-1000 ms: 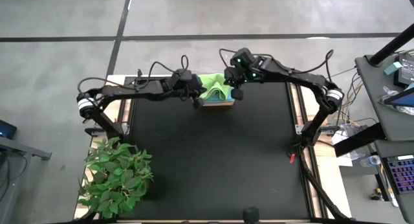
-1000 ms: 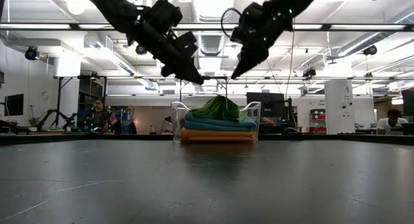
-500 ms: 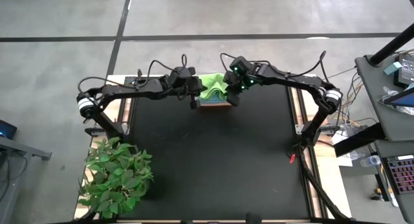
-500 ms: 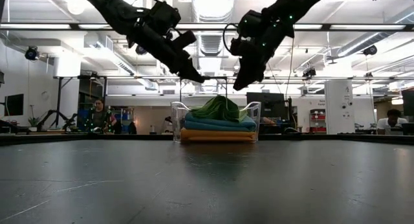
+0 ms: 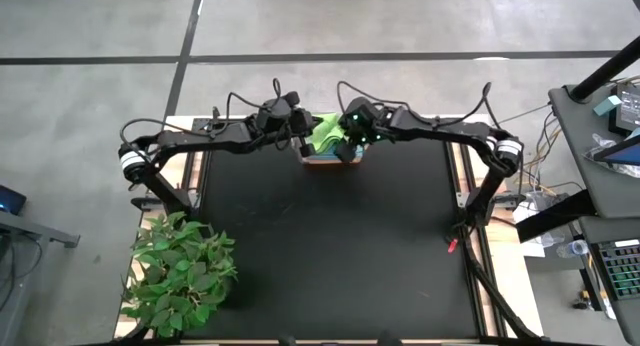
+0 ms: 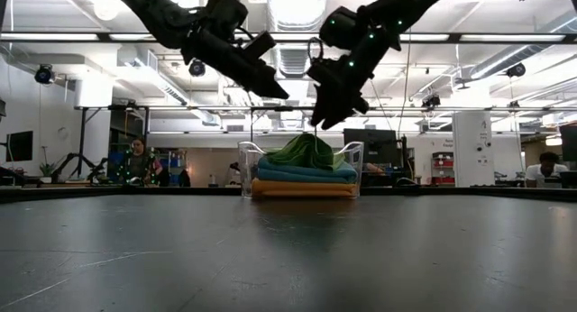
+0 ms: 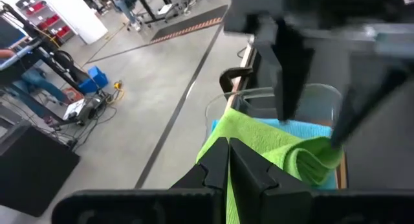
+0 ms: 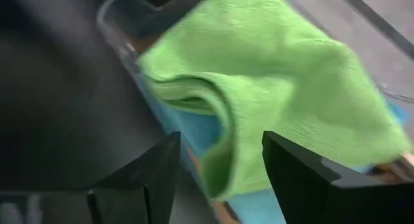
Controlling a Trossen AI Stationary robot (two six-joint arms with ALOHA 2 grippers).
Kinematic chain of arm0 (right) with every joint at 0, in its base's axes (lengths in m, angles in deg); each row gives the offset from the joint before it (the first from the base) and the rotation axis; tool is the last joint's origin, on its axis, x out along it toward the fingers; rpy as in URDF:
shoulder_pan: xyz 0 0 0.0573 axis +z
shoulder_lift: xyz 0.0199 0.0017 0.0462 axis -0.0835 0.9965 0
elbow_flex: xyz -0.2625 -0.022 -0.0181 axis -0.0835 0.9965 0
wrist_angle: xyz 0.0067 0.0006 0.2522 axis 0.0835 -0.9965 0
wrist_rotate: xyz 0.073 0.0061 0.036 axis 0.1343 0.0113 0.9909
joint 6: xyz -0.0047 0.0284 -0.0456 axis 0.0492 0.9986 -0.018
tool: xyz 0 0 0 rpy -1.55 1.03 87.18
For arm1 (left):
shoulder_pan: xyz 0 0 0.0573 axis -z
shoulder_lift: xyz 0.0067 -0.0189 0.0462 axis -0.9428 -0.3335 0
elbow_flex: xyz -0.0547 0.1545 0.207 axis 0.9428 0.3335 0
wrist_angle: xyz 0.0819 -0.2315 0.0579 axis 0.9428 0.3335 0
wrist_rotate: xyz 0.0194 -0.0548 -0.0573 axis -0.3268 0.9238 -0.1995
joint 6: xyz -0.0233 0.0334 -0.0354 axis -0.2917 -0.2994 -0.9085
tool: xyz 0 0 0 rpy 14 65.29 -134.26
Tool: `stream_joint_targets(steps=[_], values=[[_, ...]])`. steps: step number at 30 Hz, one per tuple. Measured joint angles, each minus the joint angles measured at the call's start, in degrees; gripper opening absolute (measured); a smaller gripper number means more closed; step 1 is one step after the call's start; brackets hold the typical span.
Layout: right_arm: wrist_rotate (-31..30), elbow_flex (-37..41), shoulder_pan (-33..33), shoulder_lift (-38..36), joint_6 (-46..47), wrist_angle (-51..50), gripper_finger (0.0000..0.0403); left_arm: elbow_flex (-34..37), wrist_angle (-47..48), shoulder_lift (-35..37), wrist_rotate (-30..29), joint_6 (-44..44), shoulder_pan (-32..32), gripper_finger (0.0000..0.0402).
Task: Fold microfiber towels
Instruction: Put the green microfiber cloth into the transparent bin
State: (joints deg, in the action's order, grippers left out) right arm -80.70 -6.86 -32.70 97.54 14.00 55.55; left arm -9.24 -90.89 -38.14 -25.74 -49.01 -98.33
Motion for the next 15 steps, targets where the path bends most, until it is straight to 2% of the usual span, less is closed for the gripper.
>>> stream_joint_targets(steps=[2, 6, 15], values=[[-1.1, 0.1, 1.0, 0.7, 0.1, 0.4, 0.0203, 0.1, -0.2, 0.0, 0.0, 0.0, 0.0, 0.0], [-7.8, 0.1, 1.9, 1.2, 1.9, 0.6, 0.0199, 0.7, -0.1, 0.0, 0.0, 0.0, 0.0, 0.0], [-7.7, 0.1, 2.6, 3.8, 2.9, 2.1, 0.0198, 1.3, -0.3, 0.0, 0.0, -0.2, 0.0, 0.0]])
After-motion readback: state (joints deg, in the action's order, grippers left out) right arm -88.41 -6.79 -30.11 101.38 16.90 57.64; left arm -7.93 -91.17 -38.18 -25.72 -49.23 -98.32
